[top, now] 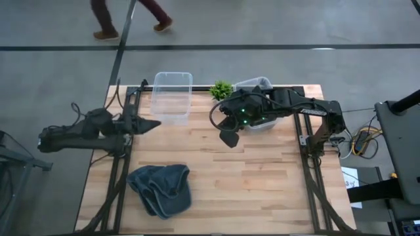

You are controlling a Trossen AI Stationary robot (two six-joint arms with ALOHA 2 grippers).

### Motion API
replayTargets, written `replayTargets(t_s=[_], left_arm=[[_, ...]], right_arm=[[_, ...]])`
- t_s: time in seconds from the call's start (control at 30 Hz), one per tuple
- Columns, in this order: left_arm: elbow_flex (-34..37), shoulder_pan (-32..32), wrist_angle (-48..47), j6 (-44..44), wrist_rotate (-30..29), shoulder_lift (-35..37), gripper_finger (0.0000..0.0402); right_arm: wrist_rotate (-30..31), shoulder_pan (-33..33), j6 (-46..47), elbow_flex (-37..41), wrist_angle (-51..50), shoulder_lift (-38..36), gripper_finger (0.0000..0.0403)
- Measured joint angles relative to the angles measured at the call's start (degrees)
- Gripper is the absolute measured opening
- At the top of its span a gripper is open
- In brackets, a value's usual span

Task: Pick & Place hat
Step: Put the right blue cap into the left transparent bin

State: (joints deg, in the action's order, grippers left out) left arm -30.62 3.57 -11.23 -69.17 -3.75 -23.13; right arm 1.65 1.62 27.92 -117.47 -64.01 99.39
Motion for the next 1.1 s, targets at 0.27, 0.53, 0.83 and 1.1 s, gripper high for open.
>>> replayTargets(t_s=[0.27, 0.53, 0.83, 1.1], left_arm=[[-19.1, 0.0, -28.9, 13.8, 2.2, -15.7, 0.0149], [-23.7, -1.4, -33.8, 17.6, 12.4, -26.0, 0.0149], [-23.4, -4.4, -41.7, 19.6, 16.6, -33.5, 0.0158], [-21.8, -8.9, -44.3, 19.6, 16.0, -40.7, 0.0212]], right_arm=[[-0.1, 1.5, -1.1, 0.1, -3.6, 0.0, 0.0008], [-0.1, 2.8, -1.1, 0.1, -3.6, 0.0, 0.0008], [0.0, 3.4, -0.7, 0.1, -3.6, 0.0, 0.0008], [0.0, 3.4, 0.2, 0.1, -3.6, 0.0, 0.0008]])
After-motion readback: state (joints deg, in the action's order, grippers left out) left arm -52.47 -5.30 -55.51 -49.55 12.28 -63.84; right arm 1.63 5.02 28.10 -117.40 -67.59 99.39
